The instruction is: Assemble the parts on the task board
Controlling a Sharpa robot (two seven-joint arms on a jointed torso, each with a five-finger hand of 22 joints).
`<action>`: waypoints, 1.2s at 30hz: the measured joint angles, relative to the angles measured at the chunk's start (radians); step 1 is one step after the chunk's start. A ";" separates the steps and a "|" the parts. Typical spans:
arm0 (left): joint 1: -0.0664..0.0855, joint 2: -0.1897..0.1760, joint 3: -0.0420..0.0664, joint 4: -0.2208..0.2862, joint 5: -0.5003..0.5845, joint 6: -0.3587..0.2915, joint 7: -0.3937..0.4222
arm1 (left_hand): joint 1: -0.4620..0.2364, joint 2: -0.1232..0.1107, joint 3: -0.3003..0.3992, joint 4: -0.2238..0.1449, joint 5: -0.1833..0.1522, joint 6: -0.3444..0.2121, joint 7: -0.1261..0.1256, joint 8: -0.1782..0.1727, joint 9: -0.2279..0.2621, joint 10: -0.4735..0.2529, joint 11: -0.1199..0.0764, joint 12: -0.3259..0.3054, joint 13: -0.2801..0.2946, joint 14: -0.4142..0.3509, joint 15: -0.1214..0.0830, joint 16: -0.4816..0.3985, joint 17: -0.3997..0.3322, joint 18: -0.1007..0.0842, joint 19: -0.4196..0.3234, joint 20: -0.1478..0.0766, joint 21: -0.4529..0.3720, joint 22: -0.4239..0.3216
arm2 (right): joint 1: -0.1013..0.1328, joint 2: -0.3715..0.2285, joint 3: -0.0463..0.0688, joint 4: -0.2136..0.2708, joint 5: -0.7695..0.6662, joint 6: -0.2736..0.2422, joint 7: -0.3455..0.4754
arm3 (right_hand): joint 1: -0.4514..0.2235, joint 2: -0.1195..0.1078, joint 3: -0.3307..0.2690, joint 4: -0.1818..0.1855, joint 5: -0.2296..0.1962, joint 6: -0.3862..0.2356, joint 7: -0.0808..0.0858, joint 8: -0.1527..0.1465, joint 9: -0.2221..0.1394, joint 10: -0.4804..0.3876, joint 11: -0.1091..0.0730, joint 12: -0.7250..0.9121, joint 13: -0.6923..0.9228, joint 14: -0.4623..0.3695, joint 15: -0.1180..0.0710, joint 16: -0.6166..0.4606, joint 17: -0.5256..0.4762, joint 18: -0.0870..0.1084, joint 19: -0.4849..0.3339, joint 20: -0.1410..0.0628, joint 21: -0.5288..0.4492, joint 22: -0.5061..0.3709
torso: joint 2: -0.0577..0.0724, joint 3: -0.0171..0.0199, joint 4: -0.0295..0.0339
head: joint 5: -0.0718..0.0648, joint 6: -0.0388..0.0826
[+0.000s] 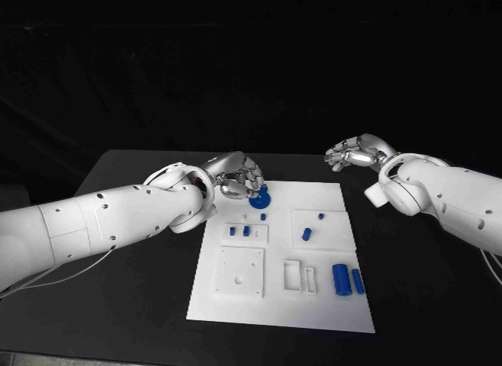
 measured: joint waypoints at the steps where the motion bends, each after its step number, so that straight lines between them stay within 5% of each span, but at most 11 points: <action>1: 0.002 0.005 0.000 -0.005 -0.024 0.011 0.000 | 0.007 0.005 0.004 -0.004 0.013 0.004 -0.004 0.004 -0.003 0.002 0.002 -0.010 -0.003 -0.001 0.001 -0.007 -0.004 0.000 -0.002 -0.002 -0.005 -0.001 | 0.000 0.001 0.000 0.000 0.000 0.000 0.000 | 0.000 0.000 0.000 0.000 0.000 0.000 0.000 0.000 0.000 0.000 0.000 0.000 0.000 0.000 0.000 0.000 0.000 0.000 0.000 0.000 0.000 0.000 | 0.000 -0.0005 -0.0001 | -0.002 0.002; 5: 0.011 0.034 0.000 -0.026 -0.138 0.064 -0.003 | 0.039 0.007 0.026 -0.007 0.049 0.012 -0.005 0.004 -0.012 0.010 0.002 -0.042 -0.010 0.019 0.002 -0.005 -0.005 0.001 0.003 0.000 -0.006 -0.001 | 0.000 0.002 0.000 0.000 0.000 0.000 0.000 | 0.000 0.000 0.000 0.000 0.000 0.000 0.000 0.000 -0.001 0.000 0.000 0.000 0.000 0.000 0.000 0.000 0.000 0.000 0.000 0.000 0.000 0.000 | 0.000 -0.0009 -0.0001 | -0.008 0.005; 13: 0.014 0.081 -0.003 -0.063 -0.289 0.148 -0.018 | 0.017 -0.023 0.009 0.016 0.007 0.012 -0.005 -0.003 -0.031 0.025 0.003 -0.086 -0.013 0.019 0.003 0.027 0.015 0.005 0.008 -0.003 0.009 0.025 | 0.000 0.011 0.000 -0.001 0.001 0.001 0.001 | 0.000 0.000 0.000 0.000 0.000 0.000 0.000 0.000 -0.001 0.000 0.000 0.000 0.000 0.000 0.000 0.000 0.000 0.000 0.000 0.000 0.000 0.000 | 0.001 -0.0013 0.0004 | -0.010 0.006; 19: 0.012 0.107 -0.022 -0.091 -0.319 0.177 -0.034 | 0.002 -0.029 0.003 0.042 -0.033 0.010 -0.003 -0.016 -0.043 0.026 0.004 -0.118 -0.017 0.019 0.003 0.043 0.021 0.006 0.008 -0.003 0.009 0.035 | 0.000 0.011 0.000 0.000 0.001 0.001 0.001 | 0.000 0.000 0.000 0.000 0.000 0.000 0.000 0.000 -0.001 0.000 0.000 0.000 -0.001 0.000 0.000 0.000 0.000 0.000 0.000 0.000 0.000 0.000 | 0.002 -0.0012 -0.0004 | -0.009 0.008; 25: 0.011 0.110 -0.023 -0.101 -0.321 0.201 -0.047 | -0.032 -0.058 -0.014 0.075 -0.038 0.001 0.001 -0.021 -0.050 0.018 0.012 -0.145 -0.021 0.014 0.007 0.046 0.022 0.005 0.012 -0.007 0.013 0.040 | 0.000 0.012 0.000 0.002 0.001 0.002 0.001 | 0.000 0.000 0.000 0.000 0.000 0.000 0.000 0.000 -0.001 0.000 0.000 0.000 -0.001 0.000 0.000 0.000 0.000 0.000 0.000 0.000 0.000 0.000 | 0.003 -0.0012 -0.0018 | -0.011 0.007; 36: 0.005 0.126 -0.028 -0.105 -0.317 0.233 -0.062 | -0.037 -0.060 -0.021 0.087 -0.038 0.001 0.001 -0.024 -0.054 0.011 0.018 -0.160 -0.021 0.009 0.012 0.050 0.021 0.005 0.011 -0.006 0.013 0.039 | -0.001 0.011 0.000 0.004 0.001 0.003 0.001 | 0.000 0.000 0.000 0.000 0.000 0.000 0.000 0.000 -0.002 0.000 0.000 0.000 -0.002 0.000 0.000 0.000 0.000 0.000 0.000 0.000 0.000 0.000 | 0.003 -0.0007 -0.0009 | -0.015 0.003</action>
